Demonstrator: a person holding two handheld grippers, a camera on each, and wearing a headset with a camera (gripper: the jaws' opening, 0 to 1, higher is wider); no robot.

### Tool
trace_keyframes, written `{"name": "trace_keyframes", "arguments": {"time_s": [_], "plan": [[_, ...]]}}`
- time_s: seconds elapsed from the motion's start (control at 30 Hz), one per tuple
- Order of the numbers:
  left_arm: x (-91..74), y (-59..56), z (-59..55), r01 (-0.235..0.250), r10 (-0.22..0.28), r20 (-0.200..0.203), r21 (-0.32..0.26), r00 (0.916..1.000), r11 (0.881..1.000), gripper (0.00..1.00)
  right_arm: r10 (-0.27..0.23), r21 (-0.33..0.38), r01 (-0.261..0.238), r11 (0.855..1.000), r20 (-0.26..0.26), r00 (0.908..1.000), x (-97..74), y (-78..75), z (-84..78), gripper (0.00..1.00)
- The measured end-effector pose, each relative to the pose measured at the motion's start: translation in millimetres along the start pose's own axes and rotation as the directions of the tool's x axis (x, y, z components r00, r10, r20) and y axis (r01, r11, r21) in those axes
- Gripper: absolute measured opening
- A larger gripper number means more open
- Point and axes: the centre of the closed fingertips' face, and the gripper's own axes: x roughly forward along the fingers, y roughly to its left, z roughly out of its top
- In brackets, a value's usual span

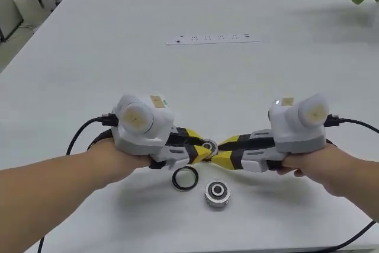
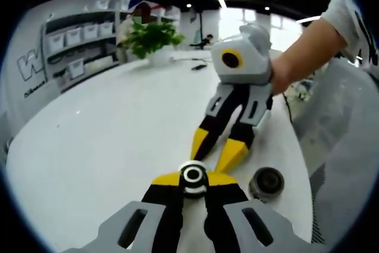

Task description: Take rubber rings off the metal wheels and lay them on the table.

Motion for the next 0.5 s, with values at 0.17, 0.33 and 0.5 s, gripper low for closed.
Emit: {"name": "trace_keyframes", "arguments": {"time_s": [0.17,0.33,0.5], "plan": [[0.1,-0.1,0.4,0.003,-0.003,0.0,-0.016,1.0,1.0,0.13,-0.009,-0.045,0.008,0.999,-0.015,0.9999,-0.8,0.3,-0.7,0.15],[0.5,-0.4,0.8,-0.008,0.008,0.004,-0.028,1.0,1.0,0.13,-0.012,-0.043,0.011,0.999,-0.017,0.9998,-2.6,-0.6,-2.3,0.11],[0.5,-0.1,1.2,-0.012,0.013,0.005,-0.034,0.9999,0.999,0.13,-0.014,-0.043,0.014,0.999,-0.017,0.9997,-2.5,-0.3,-2.5,0.1]]}}
